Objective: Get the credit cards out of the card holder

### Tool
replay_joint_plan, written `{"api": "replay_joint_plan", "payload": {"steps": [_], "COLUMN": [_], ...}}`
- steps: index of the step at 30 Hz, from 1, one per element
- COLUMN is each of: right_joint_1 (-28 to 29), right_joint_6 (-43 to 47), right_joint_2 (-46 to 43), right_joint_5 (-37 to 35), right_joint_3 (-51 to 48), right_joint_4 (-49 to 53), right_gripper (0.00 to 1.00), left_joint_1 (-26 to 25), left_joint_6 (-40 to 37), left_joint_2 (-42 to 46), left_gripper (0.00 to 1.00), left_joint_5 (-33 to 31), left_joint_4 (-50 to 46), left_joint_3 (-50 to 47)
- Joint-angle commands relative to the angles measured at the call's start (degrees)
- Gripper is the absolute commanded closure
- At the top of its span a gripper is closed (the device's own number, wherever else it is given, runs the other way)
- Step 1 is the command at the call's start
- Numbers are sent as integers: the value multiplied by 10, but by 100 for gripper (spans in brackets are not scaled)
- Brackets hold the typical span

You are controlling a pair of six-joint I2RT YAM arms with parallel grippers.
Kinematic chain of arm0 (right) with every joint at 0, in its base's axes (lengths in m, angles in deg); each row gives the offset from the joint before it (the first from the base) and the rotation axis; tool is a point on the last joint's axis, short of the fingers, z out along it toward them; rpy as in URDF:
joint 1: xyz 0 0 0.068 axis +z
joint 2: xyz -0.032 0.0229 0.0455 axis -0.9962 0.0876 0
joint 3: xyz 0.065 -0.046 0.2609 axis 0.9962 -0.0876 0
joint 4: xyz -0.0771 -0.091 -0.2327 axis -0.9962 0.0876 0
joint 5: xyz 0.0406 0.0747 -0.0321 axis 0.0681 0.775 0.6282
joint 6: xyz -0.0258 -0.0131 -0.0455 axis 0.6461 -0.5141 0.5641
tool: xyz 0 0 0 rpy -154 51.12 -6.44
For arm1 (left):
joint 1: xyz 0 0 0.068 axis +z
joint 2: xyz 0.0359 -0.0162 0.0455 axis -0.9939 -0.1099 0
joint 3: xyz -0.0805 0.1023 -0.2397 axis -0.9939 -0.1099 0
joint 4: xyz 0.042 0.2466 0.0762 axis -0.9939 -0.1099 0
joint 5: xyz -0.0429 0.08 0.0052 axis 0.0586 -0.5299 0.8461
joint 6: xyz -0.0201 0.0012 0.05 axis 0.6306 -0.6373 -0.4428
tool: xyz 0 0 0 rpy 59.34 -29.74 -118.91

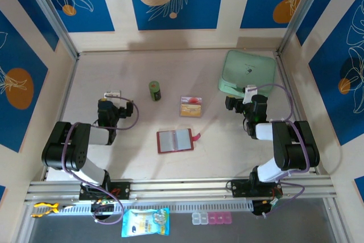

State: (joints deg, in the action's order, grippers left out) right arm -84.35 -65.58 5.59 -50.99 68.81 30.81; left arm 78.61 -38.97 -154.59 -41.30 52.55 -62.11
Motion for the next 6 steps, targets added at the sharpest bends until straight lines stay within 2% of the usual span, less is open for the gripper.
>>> {"api": "replay_joint_plan", "payload": {"steps": [1,6], "right_joint_1": [-7,-4], "right_joint_6": [-4,-2], "right_joint_2": [6,2], "right_joint_5": [20,14], "right_joint_3": [5,-2], "right_joint_4": [-12,-22], "right_gripper": [1,1], "left_joint_1": [5,4], "left_joint_6": [-7,-15], "left_joint_2": [-2,-2], "left_gripper": [0,0], "left_joint_5": [12,37], "left_joint_4": [27,23], "left_joint_3": [-2,-1]}}
